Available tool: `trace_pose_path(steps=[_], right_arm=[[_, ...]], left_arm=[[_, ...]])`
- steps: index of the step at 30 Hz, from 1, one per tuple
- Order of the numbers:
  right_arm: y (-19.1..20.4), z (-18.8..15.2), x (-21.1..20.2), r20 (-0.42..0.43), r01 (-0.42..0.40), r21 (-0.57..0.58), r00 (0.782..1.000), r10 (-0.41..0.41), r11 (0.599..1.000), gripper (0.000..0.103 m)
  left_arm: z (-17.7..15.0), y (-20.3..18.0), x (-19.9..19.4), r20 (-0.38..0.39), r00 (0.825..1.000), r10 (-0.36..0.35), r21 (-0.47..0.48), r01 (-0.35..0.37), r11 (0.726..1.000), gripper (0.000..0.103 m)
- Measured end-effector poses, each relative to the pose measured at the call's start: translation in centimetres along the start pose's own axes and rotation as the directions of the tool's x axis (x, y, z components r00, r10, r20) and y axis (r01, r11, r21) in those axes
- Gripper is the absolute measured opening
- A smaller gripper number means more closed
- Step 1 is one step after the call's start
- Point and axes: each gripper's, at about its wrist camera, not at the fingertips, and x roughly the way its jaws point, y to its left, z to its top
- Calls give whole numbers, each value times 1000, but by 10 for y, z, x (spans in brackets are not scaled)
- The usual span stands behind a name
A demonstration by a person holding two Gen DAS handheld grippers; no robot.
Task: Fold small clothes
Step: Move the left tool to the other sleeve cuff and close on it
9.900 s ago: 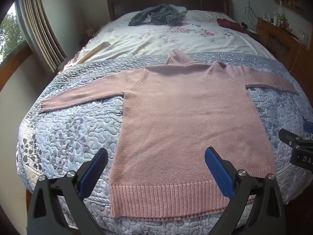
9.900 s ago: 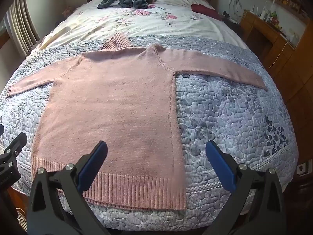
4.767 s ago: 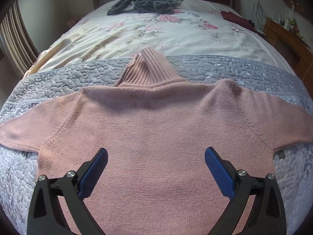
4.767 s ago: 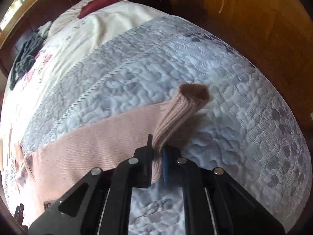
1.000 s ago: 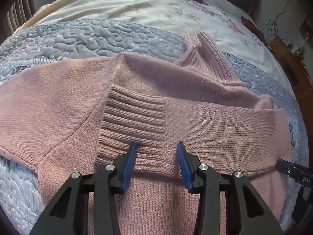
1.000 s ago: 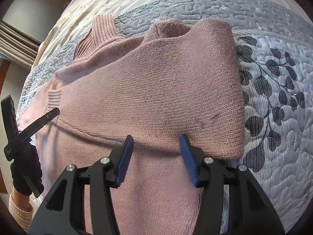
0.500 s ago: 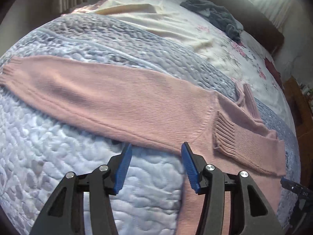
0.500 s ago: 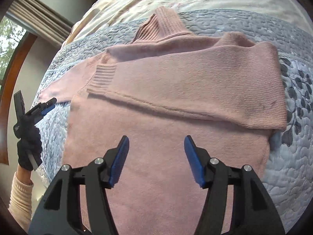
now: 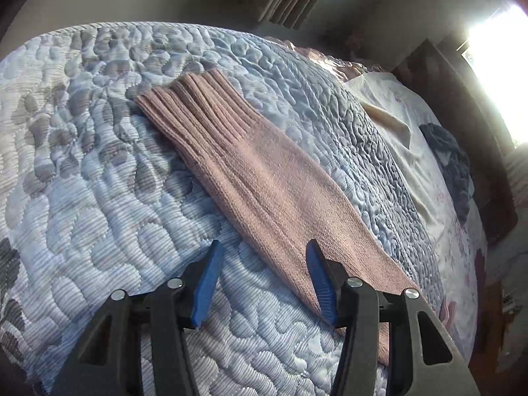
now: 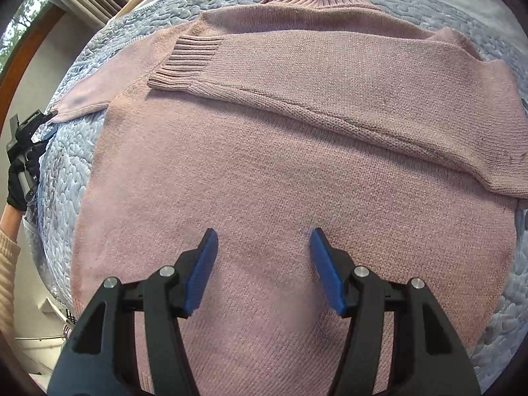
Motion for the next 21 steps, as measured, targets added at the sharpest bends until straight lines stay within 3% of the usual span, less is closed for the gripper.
trace_pose_path(steps=[7,12,16,21], right_arm=[[2,-1,5,7,24,-8,1000,-24,1000,60],[5,1,7,9,34,-6,999,-34,999,62],[6,-3,4,14,30,-9,999,-30,1000,61],[-1,-10,-7,27,0,10,1000,0,1000,60]], left_arm=[[24,2,20,30,1000,-8,-12,8,1000,51],[25,-1,19,31,999,34,24,-35,999,12],[18,-11,3,69,997,27,51,-31,998,7],[-6,-68,-18,72,996,-57,192,42,980,6]])
